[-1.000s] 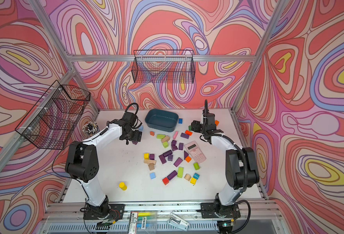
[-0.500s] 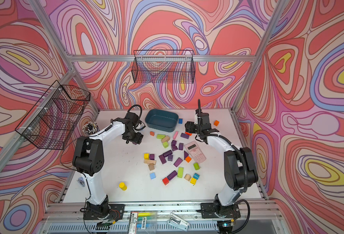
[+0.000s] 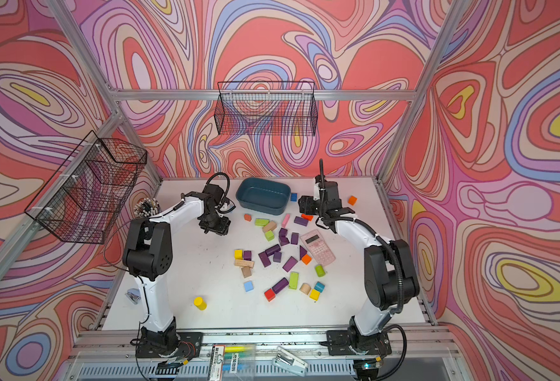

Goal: Pick purple bricks into the storage bin
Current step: Pick up the building block from the center of the board.

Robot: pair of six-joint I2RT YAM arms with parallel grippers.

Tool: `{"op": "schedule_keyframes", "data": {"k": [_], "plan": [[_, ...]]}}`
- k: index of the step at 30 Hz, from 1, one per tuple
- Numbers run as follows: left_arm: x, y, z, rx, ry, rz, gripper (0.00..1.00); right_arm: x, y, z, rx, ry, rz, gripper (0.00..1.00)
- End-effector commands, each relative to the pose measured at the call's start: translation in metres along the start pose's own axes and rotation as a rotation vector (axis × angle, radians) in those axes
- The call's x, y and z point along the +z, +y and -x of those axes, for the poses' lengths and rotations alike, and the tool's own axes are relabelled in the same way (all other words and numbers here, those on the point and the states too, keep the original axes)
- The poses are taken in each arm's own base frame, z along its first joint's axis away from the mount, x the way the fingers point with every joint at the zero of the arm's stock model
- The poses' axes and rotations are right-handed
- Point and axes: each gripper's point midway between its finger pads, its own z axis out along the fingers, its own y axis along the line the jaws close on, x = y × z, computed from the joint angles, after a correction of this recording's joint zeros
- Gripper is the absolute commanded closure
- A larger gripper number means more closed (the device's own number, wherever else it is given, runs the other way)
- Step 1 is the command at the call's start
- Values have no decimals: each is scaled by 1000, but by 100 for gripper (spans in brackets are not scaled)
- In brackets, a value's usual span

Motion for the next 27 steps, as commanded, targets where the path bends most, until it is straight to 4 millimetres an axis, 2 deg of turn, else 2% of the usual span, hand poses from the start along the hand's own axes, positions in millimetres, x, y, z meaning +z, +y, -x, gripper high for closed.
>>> {"op": "schedule_keyframes", "data": {"k": [1, 10, 15, 24, 27], "plan": [[2, -1, 0, 28, 28, -9, 36, 5, 5, 1, -18, 6, 8, 22], [13, 0, -5, 26, 58, -4, 39, 8, 6, -7, -2, 17, 1, 22], [16, 1, -3, 24, 58, -2, 44, 9, 7, -8, -3, 19, 2, 21], [19, 1, -2, 22, 59, -4, 67, 11, 10, -10, -15, 30, 19, 21], [15, 2, 2, 13, 38, 8, 71, 12, 10, -10, -17, 33, 20, 21]]}}
